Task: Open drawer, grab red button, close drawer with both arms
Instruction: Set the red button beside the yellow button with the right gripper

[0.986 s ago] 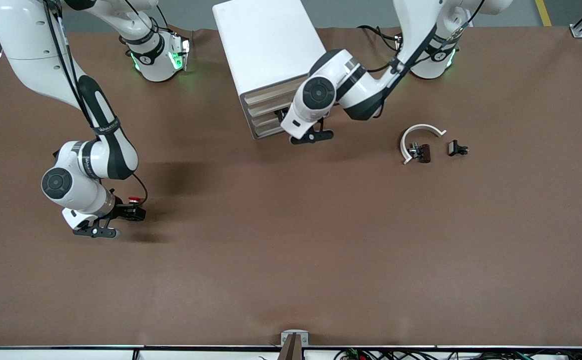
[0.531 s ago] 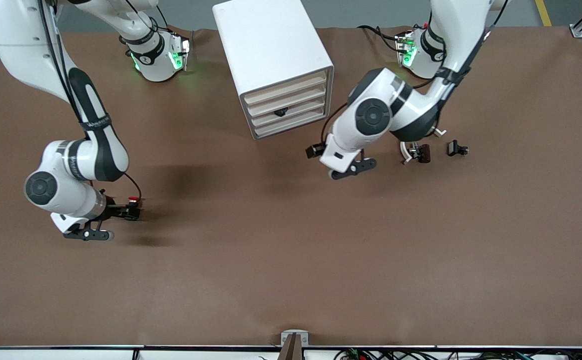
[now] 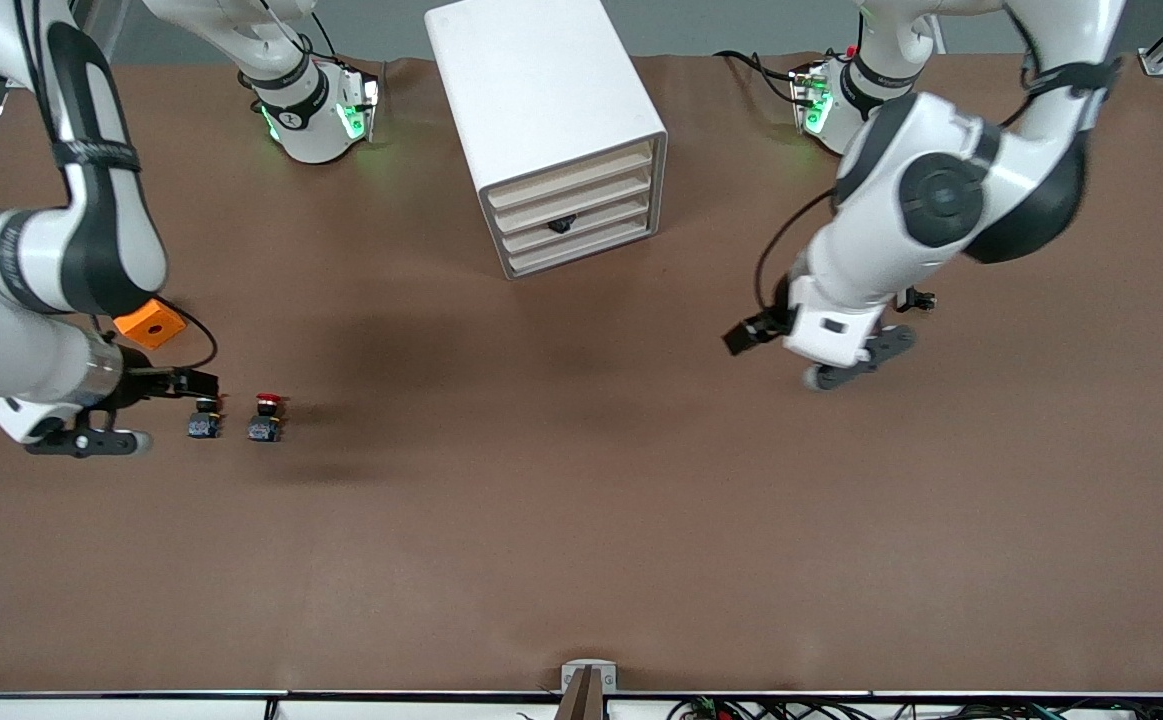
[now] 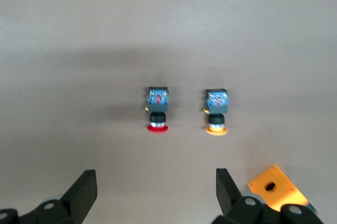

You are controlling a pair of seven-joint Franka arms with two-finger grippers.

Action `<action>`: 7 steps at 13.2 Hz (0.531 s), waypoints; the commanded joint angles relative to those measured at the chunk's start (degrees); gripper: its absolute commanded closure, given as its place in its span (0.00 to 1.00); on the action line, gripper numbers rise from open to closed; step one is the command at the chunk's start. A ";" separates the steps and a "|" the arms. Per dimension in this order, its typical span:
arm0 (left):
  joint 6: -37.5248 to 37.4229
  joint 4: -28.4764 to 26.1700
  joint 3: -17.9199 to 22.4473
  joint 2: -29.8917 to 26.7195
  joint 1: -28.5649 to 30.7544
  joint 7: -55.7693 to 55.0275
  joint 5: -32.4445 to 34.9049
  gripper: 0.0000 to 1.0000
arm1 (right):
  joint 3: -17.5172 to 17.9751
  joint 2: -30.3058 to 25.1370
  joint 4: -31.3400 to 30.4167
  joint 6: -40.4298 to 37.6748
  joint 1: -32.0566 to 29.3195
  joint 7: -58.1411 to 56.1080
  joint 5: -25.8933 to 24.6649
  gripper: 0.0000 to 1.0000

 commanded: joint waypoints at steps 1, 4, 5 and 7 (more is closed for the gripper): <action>-3.30 6.15 -0.50 0.05 1.19 0.42 7.20 0.00 | 0.71 -0.85 6.89 -7.48 -1.42 -0.80 -0.46 0.00; -7.77 8.45 -0.76 -0.91 4.25 5.67 9.69 0.00 | 0.79 -0.32 16.66 -16.63 -1.68 -0.45 -3.19 0.00; -8.22 8.46 -0.59 -1.70 4.88 8.13 9.61 0.00 | 0.71 -0.32 17.72 -17.44 -1.94 -0.54 -3.19 0.00; -8.66 7.85 -0.15 -4.24 7.16 14.97 9.34 0.00 | 0.79 -0.41 19.48 -17.62 -2.56 -0.54 -3.28 0.00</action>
